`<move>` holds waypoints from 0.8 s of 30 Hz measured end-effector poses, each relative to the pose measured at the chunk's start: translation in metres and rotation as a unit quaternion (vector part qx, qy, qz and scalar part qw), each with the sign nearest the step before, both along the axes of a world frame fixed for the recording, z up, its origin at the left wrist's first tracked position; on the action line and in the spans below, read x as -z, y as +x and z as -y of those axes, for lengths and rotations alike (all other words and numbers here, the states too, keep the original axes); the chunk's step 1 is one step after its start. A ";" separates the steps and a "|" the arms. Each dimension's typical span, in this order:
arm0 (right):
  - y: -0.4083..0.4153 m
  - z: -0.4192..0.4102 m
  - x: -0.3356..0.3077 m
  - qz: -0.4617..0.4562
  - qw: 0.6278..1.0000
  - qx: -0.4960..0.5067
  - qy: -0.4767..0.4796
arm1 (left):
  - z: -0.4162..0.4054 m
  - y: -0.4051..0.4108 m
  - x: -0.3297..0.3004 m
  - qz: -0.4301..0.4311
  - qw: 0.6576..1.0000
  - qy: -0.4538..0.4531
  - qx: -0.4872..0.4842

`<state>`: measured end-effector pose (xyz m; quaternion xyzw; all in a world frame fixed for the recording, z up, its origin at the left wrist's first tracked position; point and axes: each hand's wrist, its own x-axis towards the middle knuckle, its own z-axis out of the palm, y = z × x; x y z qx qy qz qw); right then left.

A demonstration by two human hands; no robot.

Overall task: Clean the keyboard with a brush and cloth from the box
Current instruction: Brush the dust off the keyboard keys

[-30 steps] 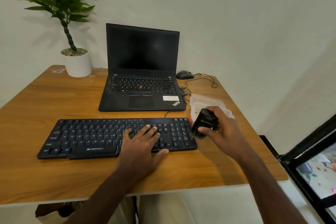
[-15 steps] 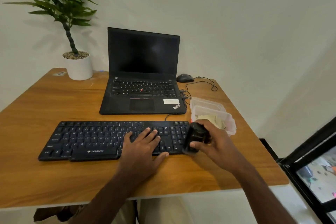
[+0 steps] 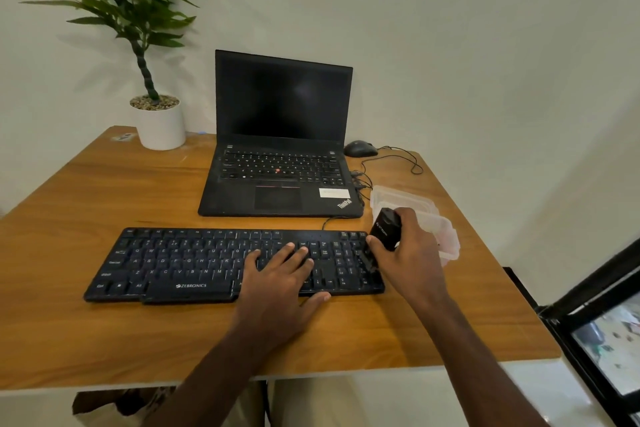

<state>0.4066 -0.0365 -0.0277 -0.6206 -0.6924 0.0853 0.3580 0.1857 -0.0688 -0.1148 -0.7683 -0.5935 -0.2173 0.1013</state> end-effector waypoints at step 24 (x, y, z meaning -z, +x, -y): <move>0.006 0.004 -0.022 0.013 0.998 -0.001 -0.068 | -0.002 0.000 -0.001 0.014 1.000 -0.022 0.004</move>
